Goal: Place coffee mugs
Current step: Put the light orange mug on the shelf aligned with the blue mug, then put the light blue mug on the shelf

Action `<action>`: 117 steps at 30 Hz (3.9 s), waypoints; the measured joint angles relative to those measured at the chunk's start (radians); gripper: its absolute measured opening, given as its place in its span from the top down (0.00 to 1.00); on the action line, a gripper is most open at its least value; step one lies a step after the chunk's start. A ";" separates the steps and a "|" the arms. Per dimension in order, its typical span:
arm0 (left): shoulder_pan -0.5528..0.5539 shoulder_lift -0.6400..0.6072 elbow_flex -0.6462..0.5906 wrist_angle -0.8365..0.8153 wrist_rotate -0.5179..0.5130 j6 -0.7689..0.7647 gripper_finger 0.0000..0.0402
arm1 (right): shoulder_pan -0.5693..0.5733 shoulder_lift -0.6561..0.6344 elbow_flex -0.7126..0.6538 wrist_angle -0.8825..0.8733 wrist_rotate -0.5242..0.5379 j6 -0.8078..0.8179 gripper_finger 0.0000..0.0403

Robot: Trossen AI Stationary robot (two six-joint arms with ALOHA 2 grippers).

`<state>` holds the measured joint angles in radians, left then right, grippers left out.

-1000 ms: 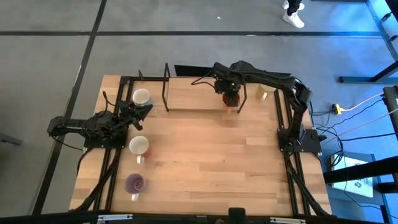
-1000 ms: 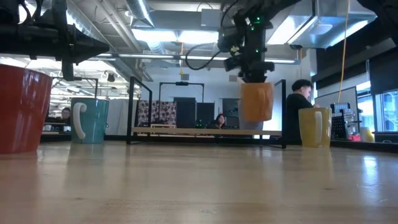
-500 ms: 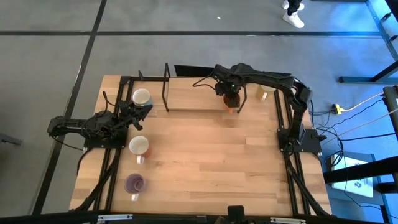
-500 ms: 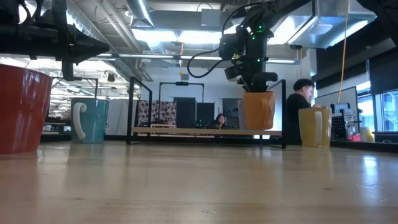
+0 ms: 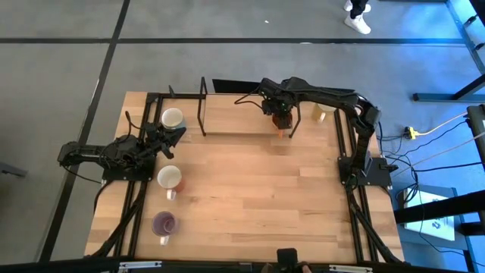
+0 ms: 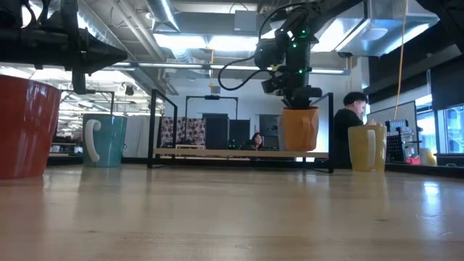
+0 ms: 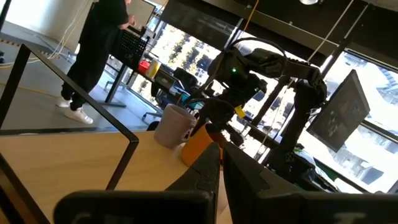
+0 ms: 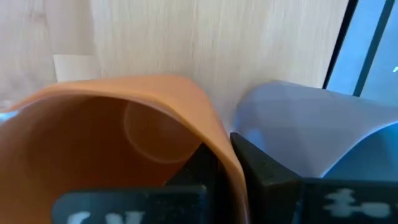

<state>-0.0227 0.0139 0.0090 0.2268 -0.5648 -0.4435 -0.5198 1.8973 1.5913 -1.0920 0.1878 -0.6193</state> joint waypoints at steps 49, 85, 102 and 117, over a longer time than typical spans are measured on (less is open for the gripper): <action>0.000 0.000 0.000 0.009 -0.023 0.000 0.97 | 0.019 -0.084 0.317 -0.170 -0.223 0.257 0.67; 0.144 0.745 1.008 -1.058 -0.136 -0.129 0.62 | 0.397 -0.861 -0.663 0.410 -0.206 0.689 0.67; 0.758 1.098 1.159 -1.417 0.426 0.068 0.62 | 0.395 -0.850 -0.671 0.415 -0.155 0.646 0.67; 1.044 1.325 1.160 -1.428 0.456 0.492 0.62 | 0.395 -0.822 -0.670 0.400 -0.072 0.757 0.67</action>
<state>1.0214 1.3393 1.1694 -1.2011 -0.1090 0.0481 -0.1249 1.0756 0.9210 -0.6921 0.1153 0.1374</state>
